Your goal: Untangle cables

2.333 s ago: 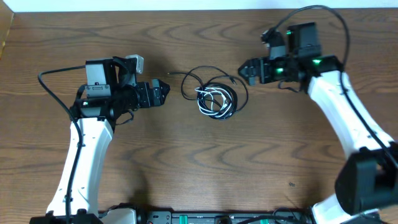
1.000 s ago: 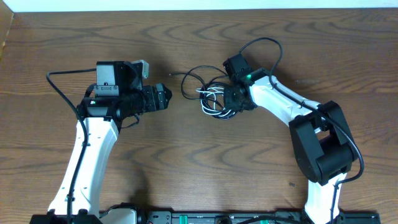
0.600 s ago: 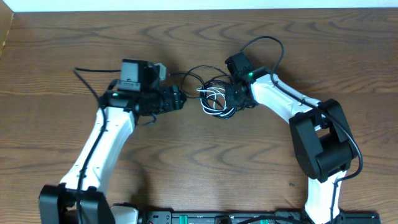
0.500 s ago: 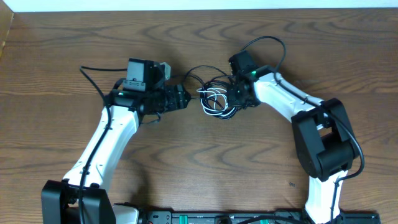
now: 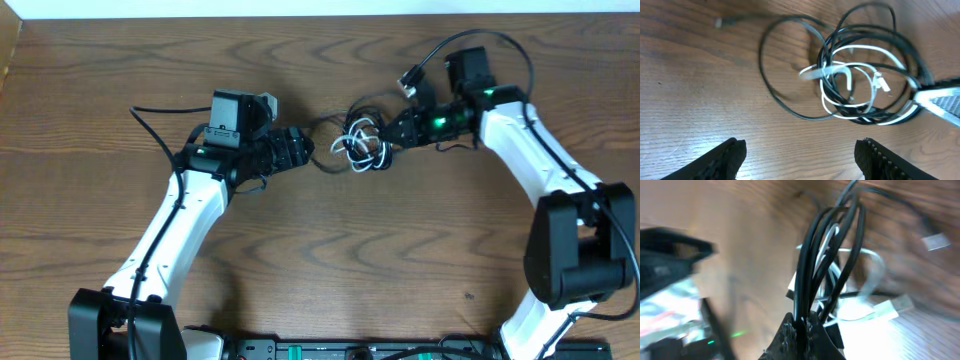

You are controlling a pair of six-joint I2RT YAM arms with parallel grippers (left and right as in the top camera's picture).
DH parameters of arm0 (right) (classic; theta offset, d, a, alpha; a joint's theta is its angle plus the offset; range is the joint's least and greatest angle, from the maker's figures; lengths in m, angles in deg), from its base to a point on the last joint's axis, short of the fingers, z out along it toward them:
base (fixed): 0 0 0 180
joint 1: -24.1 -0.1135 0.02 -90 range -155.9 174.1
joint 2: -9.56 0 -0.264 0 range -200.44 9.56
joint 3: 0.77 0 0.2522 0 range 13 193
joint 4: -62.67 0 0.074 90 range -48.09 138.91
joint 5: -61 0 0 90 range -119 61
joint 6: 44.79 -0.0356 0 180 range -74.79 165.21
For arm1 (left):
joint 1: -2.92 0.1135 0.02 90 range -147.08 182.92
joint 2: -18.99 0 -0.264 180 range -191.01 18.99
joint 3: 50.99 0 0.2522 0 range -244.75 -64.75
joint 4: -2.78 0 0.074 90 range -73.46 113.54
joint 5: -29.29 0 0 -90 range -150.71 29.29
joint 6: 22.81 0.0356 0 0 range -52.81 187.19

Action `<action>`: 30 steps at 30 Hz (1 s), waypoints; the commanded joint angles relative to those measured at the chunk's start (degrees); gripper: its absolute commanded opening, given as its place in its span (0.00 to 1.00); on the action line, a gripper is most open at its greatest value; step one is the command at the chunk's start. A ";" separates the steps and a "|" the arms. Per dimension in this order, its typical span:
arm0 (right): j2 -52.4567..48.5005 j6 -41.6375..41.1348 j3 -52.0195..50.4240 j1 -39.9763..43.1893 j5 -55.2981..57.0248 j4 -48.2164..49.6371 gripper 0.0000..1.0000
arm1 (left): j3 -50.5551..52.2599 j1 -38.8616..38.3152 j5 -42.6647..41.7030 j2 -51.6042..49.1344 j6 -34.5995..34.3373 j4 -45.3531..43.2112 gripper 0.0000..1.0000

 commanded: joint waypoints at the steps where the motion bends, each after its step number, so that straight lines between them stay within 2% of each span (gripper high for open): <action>1: 0.79 2.84 0.11 0.57 -12.85 -0.17 0.01 | 0.20 -1.95 0.39 0.00 -1.03 -0.57 0.75; 7: 0.90 5.57 0.09 0.46 -20.20 -0.17 0.01 | 0.20 -5.64 0.96 0.00 -1.29 -2.08 0.76; 18: 5.09 4.00 0.11 0.46 -22.97 0.04 0.01 | 0.20 -8.13 3.72 -0.02 -1.46 -2.91 0.76; 28: 8.17 -9.64 0.11 0.50 -17.44 6.49 0.01 | 0.20 -8.13 5.51 -0.07 -1.81 -3.80 0.71; 30: 8.20 -11.54 0.11 0.17 -16.02 6.62 0.01 | 0.20 -8.13 5.46 -0.07 -4.61 -5.68 0.71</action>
